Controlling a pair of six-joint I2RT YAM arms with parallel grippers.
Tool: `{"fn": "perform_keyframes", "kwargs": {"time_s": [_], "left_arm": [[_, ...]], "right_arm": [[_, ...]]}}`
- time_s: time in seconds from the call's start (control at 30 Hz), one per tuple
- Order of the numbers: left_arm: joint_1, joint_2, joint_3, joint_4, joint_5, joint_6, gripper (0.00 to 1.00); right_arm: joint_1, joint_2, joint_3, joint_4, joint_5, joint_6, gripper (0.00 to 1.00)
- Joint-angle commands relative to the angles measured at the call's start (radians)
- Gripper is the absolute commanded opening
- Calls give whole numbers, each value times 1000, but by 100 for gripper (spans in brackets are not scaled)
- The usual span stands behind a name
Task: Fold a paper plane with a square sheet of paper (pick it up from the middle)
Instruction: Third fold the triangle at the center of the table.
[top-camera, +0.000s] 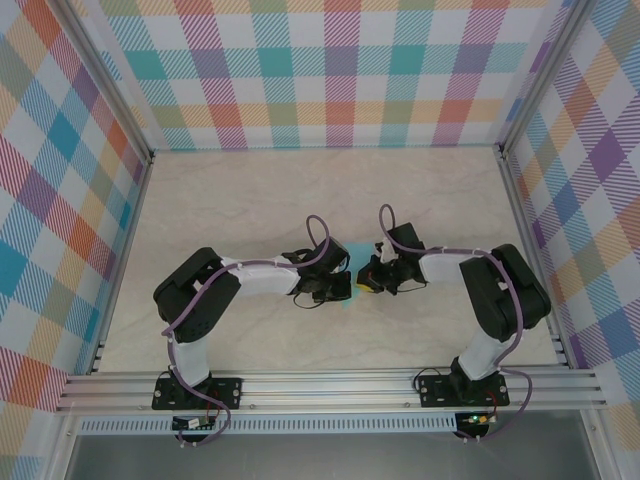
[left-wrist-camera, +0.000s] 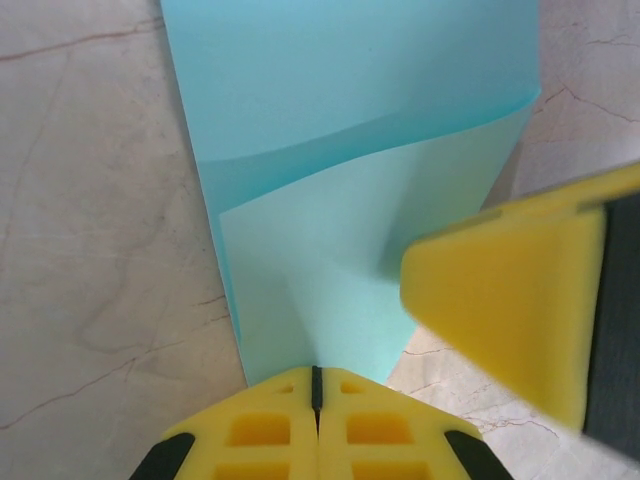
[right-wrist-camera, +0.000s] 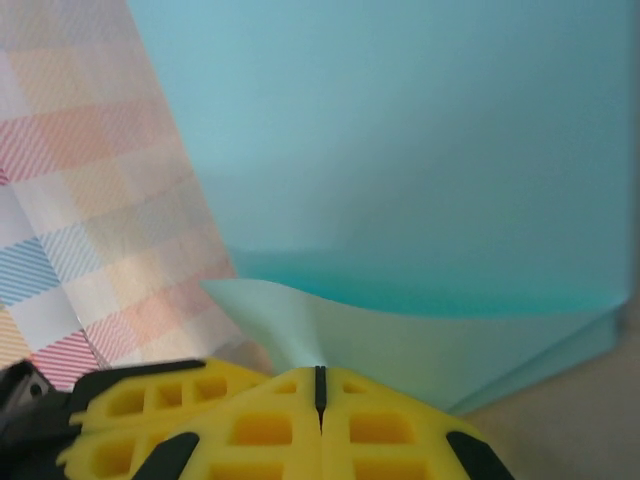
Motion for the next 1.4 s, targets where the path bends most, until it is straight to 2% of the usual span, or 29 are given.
{"fn": "perform_keyframes", "kwargs": {"time_s": [0.0,0.3,0.7,0.83,1.07,1.2,1.37], "left_arm": [[-3,12,-36,-98,-41,25,5],[-4,1,-47,-118,-56,39,4],[-3,-19,-71,-133,-43,69,4],[-4,-40,-89,-135,-33,85,4],[-3,-84,-116,-166,-17,112,4],[-4,-110,-128,-108,19,111,7],[-3,-135,-88,-95,10,120,10]], "right_arm": [[-35,37,21,-5,19,-8,2],[-122,58,5,16,3,-18,2],[-202,16,63,-81,-7,-88,4],[-202,-31,49,-101,-13,-94,8],[-200,-96,-17,-79,-90,-80,22],[-183,-91,-31,-73,-131,-83,29],[-147,-69,-33,-63,-142,-83,31]]}}
